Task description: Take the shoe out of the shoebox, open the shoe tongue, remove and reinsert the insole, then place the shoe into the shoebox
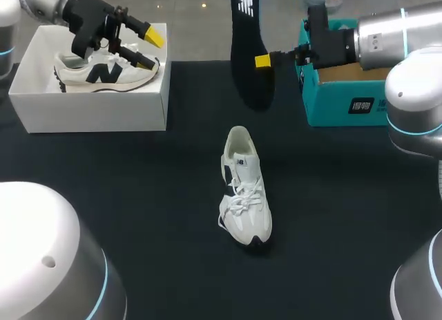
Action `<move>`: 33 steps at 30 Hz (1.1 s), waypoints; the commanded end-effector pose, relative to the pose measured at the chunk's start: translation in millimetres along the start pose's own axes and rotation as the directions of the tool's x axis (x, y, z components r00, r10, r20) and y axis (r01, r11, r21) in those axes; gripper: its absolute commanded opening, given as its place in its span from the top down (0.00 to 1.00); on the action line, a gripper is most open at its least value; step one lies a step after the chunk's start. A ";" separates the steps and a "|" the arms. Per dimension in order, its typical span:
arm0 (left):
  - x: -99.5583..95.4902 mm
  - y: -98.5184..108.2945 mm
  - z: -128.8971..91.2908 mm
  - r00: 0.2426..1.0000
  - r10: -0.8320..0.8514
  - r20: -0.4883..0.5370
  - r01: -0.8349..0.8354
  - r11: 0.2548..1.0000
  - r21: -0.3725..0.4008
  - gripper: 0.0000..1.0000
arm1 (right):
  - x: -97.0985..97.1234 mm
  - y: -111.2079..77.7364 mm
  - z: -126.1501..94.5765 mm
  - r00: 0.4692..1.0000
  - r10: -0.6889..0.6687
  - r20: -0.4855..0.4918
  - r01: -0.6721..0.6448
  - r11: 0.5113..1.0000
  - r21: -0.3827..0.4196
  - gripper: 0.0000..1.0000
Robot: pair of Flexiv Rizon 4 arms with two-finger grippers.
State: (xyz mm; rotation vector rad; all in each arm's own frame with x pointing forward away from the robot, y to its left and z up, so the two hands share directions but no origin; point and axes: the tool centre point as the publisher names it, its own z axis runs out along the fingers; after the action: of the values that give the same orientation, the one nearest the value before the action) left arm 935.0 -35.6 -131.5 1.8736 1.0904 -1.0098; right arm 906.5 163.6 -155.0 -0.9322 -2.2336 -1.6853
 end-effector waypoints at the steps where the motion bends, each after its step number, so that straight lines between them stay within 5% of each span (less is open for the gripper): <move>1: 0.0 0.0 -0.5 1.000 0.001 -0.003 -0.001 1.000 0.002 0.00 | -7.9 -9.7 15.6 1.000 0.031 0.005 -0.031 0.999 -0.012 1.00; 13: 0.0 0.0 -0.5 1.000 0.001 -0.003 -0.001 1.000 0.002 0.00 | -7.9 -9.7 15.6 1.000 0.031 0.005 -0.031 0.999 -0.012 1.00; 17: 0.0 0.0 -0.5 1.000 0.001 -0.003 -0.001 1.000 0.002 0.00 | -20.7 -17.4 24.1 0.999 -0.051 0.003 0.051 0.993 -0.107 1.00; 24: 0.0 0.0 -0.5 1.000 0.001 -0.003 -0.001 1.000 0.002 0.00 | -31.9 -41.3 29.8 0.996 -0.085 0.021 0.087 0.992 -0.096 1.00; 33: 0.0 0.0 -0.5 1.000 0.001 -0.003 -0.001 1.000 0.002 0.00 | -35.4 -76.2 17.0 0.999 0.034 0.023 -0.031 0.995 -0.096 1.00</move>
State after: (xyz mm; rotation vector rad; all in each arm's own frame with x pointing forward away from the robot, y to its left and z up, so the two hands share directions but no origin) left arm 935.1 -35.8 -131.6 1.8737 1.0902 -1.0098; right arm 904.0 160.0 -237.8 -0.9970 -2.1610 -1.7794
